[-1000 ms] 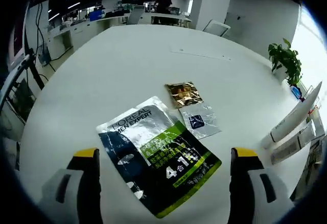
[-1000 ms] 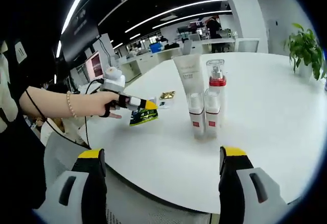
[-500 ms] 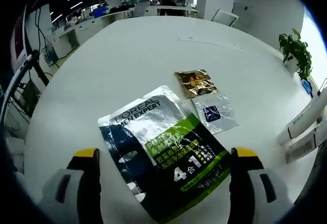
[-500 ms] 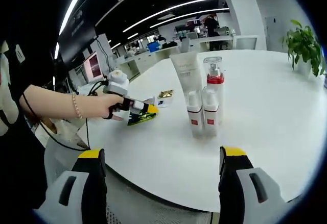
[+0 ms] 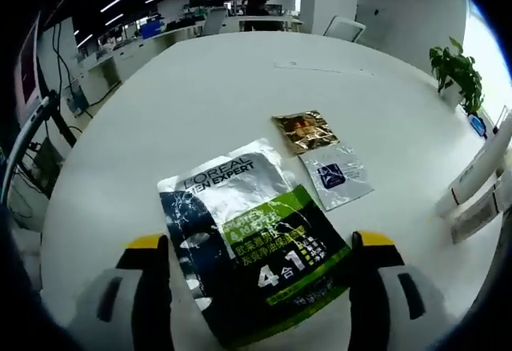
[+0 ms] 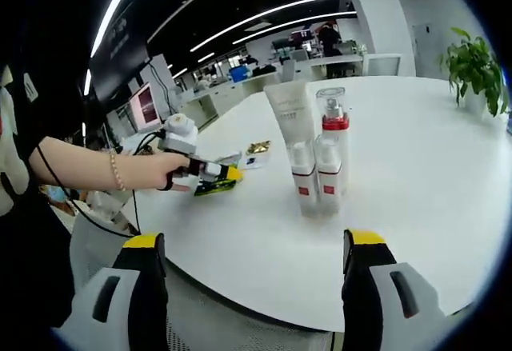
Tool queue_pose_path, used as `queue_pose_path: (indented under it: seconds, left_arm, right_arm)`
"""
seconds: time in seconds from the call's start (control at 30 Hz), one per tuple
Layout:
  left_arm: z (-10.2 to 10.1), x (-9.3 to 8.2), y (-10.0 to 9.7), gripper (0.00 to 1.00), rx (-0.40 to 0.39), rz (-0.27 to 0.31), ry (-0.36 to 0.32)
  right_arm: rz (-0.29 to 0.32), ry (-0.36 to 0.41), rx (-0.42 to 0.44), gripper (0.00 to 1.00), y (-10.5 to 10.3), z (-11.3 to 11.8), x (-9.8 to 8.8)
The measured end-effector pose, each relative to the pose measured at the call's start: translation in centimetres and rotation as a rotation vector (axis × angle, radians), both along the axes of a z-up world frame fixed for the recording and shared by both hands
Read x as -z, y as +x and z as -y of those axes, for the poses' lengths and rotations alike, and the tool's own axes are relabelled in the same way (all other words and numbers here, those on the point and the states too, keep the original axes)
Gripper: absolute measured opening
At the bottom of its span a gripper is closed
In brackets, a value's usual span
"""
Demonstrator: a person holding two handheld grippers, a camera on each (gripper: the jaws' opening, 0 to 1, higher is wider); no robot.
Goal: Arrange the skincare products in the storage area until every visible bottle or jar stands upright without overlapping.
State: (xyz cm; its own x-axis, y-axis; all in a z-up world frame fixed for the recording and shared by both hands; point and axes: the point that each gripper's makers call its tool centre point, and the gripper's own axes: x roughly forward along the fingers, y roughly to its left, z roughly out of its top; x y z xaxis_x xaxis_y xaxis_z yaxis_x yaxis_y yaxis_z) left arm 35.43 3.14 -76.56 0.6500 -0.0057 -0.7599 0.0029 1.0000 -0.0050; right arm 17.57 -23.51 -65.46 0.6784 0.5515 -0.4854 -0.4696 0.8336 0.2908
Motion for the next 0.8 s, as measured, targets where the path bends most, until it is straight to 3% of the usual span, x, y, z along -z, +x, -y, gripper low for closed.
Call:
queue_pose_path:
  seconds: [0.2,0.23,0.27,0.33,0.5,0.6,0.67,0.7,0.8]
  left_arm:
    - [-0.2,0.0,-0.3,0.68,0.039,0.044,-0.002]
    - [-0.3,-0.4,-0.4,0.51,0.047,0.054,0.016]
    - [-0.2,0.0,-1.0,0.48,0.057,0.033,0.002]
    - [-0.7,0.7,0.8,0.43,0.085,0.058,0.021]
    - [-0.1,0.2,-0.3,0.2,0.094,0.062,0.021]
    - [-0.2,0.6,0.1,0.14,0.122,0.057,0.019]
    - [-0.1,-0.2,-0.5,0.08,0.13,0.085,0.018]
    - [0.7,-0.4,-0.6,0.06,0.136,0.107,-0.028]
    - [1.1,-0.9,-1.1,0.02,0.178,0.119,-0.027]
  right_arm:
    - [-0.001,0.001,0.002,0.91,0.1,0.1,0.1]
    - [-0.001,0.001,0.003,0.91,0.1,0.1,0.1]
    - [0.0,0.002,0.003,0.91,0.1,0.1,0.1]
    - [0.001,0.002,0.004,0.91,0.1,0.1,0.1]
    - [0.004,0.001,0.005,0.91,0.1,0.1,0.0]
    - [0.006,0.002,0.007,0.91,0.0,0.1,-0.1]
    - [0.008,0.005,0.007,0.91,0.1,0.1,-0.2]
    - [0.011,0.007,0.007,0.91,0.1,0.1,-0.2]
    - [0.015,0.011,0.007,0.91,0.1,0.1,-0.3]
